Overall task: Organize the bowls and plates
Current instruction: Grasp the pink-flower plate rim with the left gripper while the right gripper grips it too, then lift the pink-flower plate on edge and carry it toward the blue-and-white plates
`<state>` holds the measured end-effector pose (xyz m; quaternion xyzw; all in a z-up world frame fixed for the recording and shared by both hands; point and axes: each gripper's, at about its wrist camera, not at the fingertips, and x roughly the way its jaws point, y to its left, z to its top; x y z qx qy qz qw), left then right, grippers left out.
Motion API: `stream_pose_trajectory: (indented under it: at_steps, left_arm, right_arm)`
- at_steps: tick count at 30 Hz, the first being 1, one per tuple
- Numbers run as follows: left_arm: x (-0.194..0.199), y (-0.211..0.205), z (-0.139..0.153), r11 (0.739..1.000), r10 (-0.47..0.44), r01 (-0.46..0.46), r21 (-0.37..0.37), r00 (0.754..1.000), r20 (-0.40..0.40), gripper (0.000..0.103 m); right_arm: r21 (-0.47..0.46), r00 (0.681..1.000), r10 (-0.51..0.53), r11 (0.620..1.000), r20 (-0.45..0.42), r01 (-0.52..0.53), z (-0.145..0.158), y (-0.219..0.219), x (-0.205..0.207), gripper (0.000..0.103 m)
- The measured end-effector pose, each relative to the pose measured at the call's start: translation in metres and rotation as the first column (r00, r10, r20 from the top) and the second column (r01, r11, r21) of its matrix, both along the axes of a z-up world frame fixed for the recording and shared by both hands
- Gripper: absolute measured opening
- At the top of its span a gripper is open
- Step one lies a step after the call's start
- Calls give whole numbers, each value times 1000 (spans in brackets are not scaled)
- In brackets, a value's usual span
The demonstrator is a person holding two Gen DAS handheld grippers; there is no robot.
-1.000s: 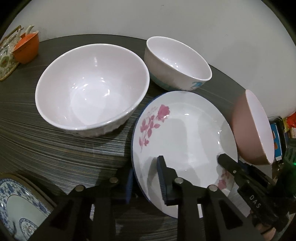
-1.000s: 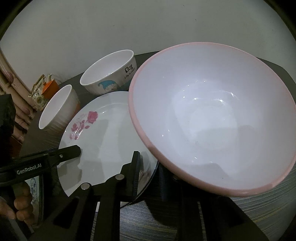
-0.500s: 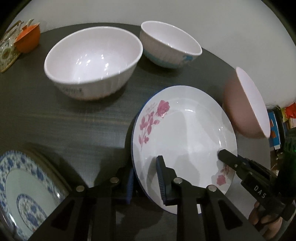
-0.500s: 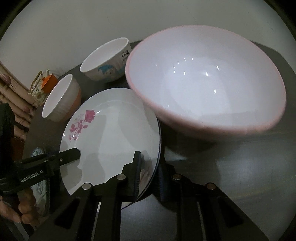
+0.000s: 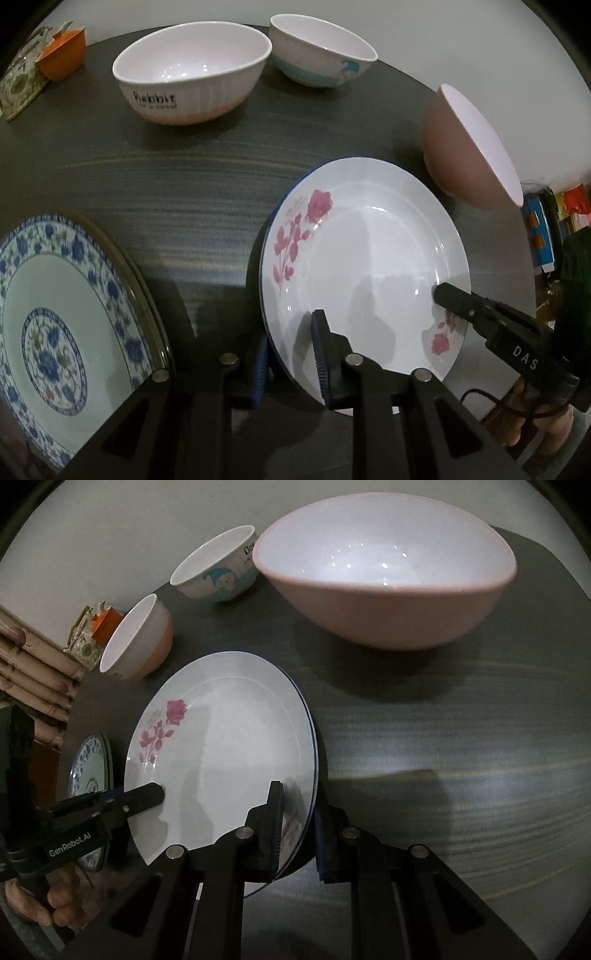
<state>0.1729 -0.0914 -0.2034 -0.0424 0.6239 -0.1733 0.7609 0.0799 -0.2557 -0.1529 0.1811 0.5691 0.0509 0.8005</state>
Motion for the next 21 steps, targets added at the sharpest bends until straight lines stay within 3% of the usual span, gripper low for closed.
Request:
stream_pose_trajectory:
  at_steps: [7, 12, 21]
  left_arm:
    - [8, -3, 1, 1000, -4, 4, -1, 1000, -23, 21]
    - [19, 17, 6, 1000, 10, -10, 3, 1000, -8, 21]
    - [14, 21, 4, 999, 25, -28, -45, 998, -65, 21]
  right_arm:
    - [13, 1000, -4, 1000, -23, 5, -1, -1, -12, 15]
    - [49, 999, -16, 999, -30, 17, -2, -6, -13, 17]
    - [120, 999, -16, 993, -51, 22, -6, -20, -5, 17]
